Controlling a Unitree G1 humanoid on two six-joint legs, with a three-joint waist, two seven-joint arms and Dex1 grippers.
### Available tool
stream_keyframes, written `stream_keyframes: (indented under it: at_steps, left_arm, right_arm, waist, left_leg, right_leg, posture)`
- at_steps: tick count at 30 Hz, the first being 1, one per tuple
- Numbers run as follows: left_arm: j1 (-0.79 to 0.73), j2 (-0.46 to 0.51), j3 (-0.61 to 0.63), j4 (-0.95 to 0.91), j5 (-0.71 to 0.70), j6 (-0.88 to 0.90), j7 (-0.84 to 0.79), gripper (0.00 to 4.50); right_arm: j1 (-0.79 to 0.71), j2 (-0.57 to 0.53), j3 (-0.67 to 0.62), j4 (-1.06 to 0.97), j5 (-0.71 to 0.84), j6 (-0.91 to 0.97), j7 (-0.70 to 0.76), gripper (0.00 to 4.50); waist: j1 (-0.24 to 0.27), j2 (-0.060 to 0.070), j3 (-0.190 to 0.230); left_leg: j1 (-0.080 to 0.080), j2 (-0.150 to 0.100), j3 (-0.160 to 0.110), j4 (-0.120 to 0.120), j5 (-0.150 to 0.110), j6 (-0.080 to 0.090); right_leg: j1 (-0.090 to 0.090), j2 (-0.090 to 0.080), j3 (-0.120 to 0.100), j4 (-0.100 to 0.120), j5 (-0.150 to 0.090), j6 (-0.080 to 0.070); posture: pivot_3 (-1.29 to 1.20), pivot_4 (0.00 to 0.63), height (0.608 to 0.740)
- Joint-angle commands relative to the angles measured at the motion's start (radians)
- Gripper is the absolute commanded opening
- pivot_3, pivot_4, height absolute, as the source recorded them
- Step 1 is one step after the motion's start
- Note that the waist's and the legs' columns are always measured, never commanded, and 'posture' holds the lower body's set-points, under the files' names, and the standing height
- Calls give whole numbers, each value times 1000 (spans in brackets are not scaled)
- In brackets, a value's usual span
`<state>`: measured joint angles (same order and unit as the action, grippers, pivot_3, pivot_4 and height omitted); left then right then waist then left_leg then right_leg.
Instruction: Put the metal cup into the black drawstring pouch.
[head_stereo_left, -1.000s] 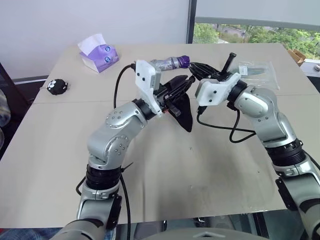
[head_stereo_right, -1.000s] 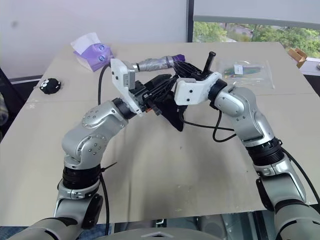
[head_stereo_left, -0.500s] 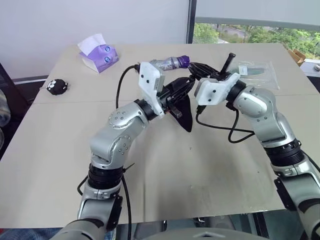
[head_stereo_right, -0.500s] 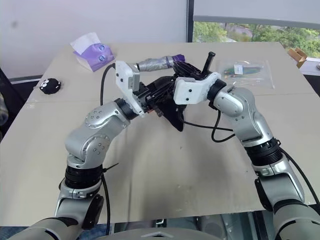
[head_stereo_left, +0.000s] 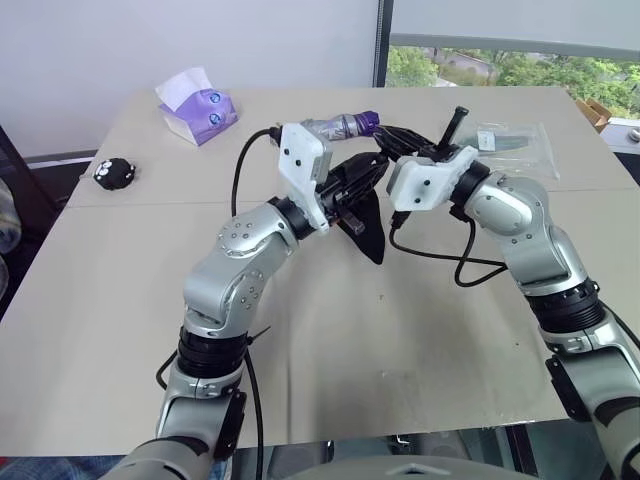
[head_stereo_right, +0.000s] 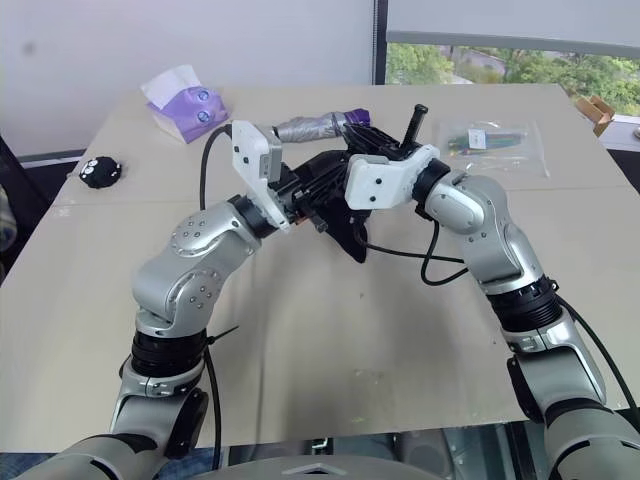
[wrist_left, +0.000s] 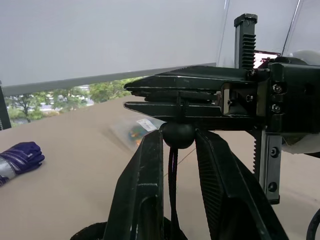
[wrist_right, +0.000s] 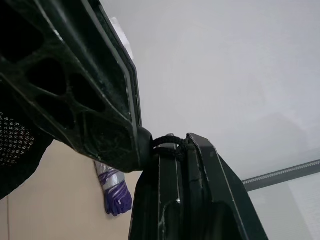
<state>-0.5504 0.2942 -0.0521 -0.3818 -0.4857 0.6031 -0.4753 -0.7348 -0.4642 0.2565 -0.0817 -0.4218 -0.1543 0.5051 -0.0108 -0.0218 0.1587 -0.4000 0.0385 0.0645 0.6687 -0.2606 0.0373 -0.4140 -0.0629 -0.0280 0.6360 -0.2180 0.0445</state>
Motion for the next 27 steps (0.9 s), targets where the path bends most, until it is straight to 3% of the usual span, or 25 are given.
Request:
stream_keyframes:
  at_steps: [1,15,19,27]
  left_arm:
    - [-26,-4,-10,-22,18,-24,4,1007]
    - [-29,-21,7,-19,19,-18,9,1007]
    - [-30,-23,10,-18,13,-10,8,232]
    - [-26,-20,8,-22,12,-1,8,227]
  right_arm:
    - [-16,3,-20,-54,17,0,3,0]
    - [-20,11,-21,-56,15,5,2,0]
    - [-20,11,-21,-59,16,9,3,0]
    - [-23,13,-21,-59,17,11,2,0]
  waist:
    - [0,0,0]
    - [0,0,0]
    - [0,0,0]
    - [0,0,0]
  left_leg:
    - [0,0,0,0,0,0]
    - [0,0,0,0,0,0]
    - [0,0,0,0,0,0]
    - [0,0,0,0,0,0]
  right_leg:
    - [0,0,0,0,0,0]
    - [0,0,0,0,0,0]
    - [0,0,0,0,0,0]
    - [0,0,0,0,0,0]
  posture:
    - [0,150,740]
    - [0,150,740]
    - [0,150,740]
    - [0,150,740]
